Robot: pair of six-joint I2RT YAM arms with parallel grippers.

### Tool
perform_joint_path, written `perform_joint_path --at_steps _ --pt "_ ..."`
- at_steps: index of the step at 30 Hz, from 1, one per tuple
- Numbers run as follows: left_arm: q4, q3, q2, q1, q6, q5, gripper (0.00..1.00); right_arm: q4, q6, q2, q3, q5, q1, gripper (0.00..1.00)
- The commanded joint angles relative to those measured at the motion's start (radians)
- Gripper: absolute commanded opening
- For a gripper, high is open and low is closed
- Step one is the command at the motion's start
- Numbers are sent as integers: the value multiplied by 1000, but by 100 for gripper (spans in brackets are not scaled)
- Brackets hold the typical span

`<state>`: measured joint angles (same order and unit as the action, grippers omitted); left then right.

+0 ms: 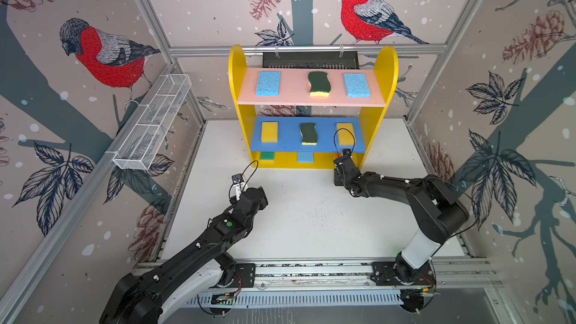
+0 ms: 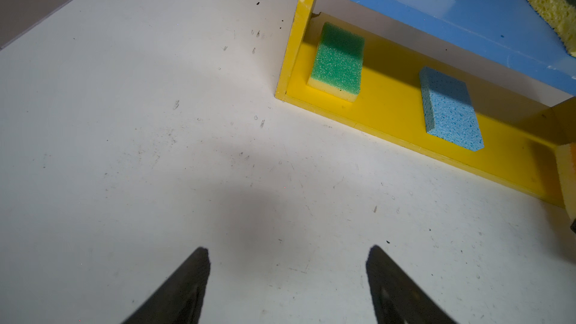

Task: Arrange cleaning sponges on a shelf
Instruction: Place the cleaning sponge at the shelf.

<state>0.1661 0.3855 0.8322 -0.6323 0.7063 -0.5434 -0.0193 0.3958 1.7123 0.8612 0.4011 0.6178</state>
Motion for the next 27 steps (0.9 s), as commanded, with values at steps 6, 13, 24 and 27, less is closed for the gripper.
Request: perform_joint_path --at_steps 6,13,24,27 --pt "-43 -15 -6 0 4 -9 80 -26 19 -2 20 32 -8 61" --pt "-72 -20 14 0 2 3 80 -73 21 -20 -19 73 25 58" --pt "-120 -44 54 0 -3 6 79 -130 -10 -37 -27 87 22 58" --pt "-131 -48 70 0 -2 9 80 -142 -21 -25 -21 78 13 58"
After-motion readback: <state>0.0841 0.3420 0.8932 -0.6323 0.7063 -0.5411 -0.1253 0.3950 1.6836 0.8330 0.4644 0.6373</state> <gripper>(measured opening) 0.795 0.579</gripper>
